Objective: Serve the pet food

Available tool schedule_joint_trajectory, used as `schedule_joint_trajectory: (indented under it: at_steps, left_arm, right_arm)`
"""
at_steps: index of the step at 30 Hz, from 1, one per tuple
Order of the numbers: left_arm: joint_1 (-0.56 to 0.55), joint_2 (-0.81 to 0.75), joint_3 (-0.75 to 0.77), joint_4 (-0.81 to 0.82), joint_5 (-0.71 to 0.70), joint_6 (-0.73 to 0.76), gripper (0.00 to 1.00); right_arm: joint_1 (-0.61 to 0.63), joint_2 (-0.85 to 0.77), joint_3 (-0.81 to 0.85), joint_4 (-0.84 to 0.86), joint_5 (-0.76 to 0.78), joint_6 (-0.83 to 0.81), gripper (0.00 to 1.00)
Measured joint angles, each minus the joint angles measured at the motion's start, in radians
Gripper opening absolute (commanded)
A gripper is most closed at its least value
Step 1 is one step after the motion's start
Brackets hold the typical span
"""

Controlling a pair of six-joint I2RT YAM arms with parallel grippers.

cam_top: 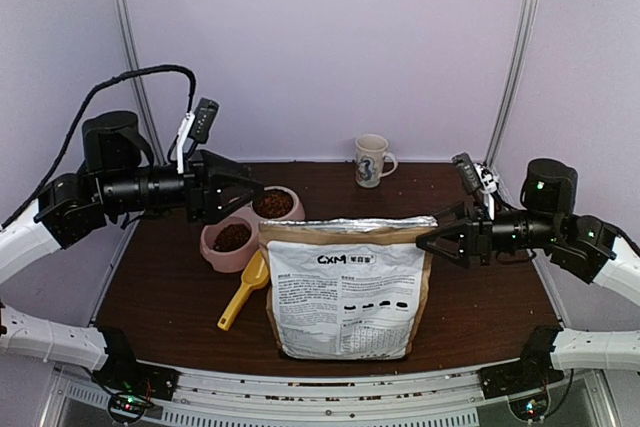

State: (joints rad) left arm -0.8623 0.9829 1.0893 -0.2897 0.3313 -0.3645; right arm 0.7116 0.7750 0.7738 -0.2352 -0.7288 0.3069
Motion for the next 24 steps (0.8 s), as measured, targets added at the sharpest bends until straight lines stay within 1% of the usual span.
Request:
schedule_joint_trajectory:
  at_steps: [4, 5, 9, 11, 13, 16, 20, 24]
  left_arm:
    - [-0.033, 0.044, 0.04, -0.036, -0.026, 0.035, 0.78]
    - [-0.039, 0.055, 0.047, -0.047, -0.03, 0.041, 0.78]
    - [-0.066, 0.102, 0.079, -0.086, -0.04, 0.064, 0.78]
    - [-0.075, 0.124, 0.098, -0.095, -0.042, 0.073, 0.78]
    - [-0.084, 0.146, 0.125, -0.114, -0.044, 0.082, 0.78]
    - [-0.105, 0.198, 0.204, -0.154, -0.059, 0.097, 0.78]
    - [-0.146, 0.293, 0.336, -0.202, -0.072, 0.12, 0.78]
    - [-0.201, 0.435, 0.511, -0.269, -0.072, 0.142, 0.79]
  right_arm:
    - [0.0, 0.004, -0.002, 0.039, 0.004, 0.016, 0.44]
    - [0.0, 0.005, -0.002, 0.047, 0.003, 0.015, 0.4]
    - [0.0, 0.018, -0.002, 0.056, -0.012, 0.016, 0.35]
    - [0.0, 0.026, -0.002, 0.053, -0.022, 0.016, 0.29]
    - [0.0, 0.028, -0.002, 0.049, -0.032, 0.011, 0.2]
    - [0.0, 0.027, 0.0, 0.045, -0.047, 0.014, 0.0]
    - [0.0, 0.023, 0.0, 0.045, -0.06, 0.017, 0.0]
    - [0.0, 0.023, -0.001, 0.047, -0.065, 0.018, 0.0]
